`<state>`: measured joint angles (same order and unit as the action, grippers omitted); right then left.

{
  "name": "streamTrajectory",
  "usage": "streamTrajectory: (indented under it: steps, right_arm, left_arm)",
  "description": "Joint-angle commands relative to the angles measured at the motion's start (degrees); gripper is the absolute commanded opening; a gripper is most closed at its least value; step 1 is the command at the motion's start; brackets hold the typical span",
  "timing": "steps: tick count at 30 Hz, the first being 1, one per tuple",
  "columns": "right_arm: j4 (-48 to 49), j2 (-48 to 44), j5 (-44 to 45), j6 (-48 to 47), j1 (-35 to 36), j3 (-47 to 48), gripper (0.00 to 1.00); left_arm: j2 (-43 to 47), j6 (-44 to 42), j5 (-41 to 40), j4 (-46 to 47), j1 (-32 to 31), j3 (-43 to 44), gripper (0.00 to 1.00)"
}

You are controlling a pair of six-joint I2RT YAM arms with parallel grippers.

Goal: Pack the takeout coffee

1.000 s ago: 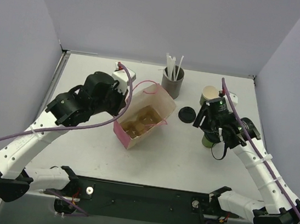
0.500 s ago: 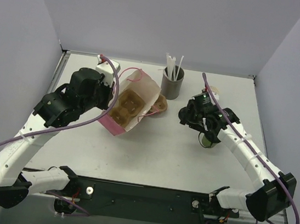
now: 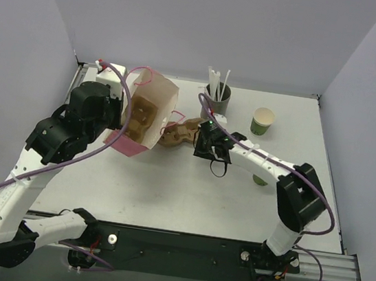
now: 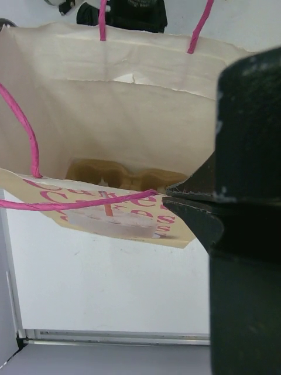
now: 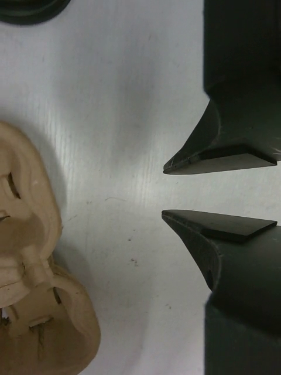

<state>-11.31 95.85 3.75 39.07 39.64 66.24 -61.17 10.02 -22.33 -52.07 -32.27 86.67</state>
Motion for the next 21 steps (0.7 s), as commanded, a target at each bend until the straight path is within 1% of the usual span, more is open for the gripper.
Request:
streamTrajectory:
  steps: [1,6,14,19,21]
  right_arm:
    - [8.0,7.6,0.7,0.3,1.5,5.8,0.25]
    - [6.0,16.9,0.5,-0.7,1.6,14.1,0.24]
    - [5.4,27.0,-1.8,-2.9,0.8,25.4,0.24]
    - [4.5,35.4,-3.3,-4.8,-0.9,36.9,0.25]
    - [3.7,39.1,-5.4,-5.8,-1.5,41.1,0.26]
  left_arm:
    - [0.8,0.2,-1.9,1.9,1.2,2.7,0.00]
    - [1.0,-0.4,-1.3,1.5,2.6,3.4,0.00]
    - [2.1,-0.7,-0.7,1.1,4.4,3.3,0.00]
    - [3.6,0.0,0.1,1.2,4.8,2.2,0.00]
    - [4.1,0.2,0.4,1.1,4.9,1.6,0.00]
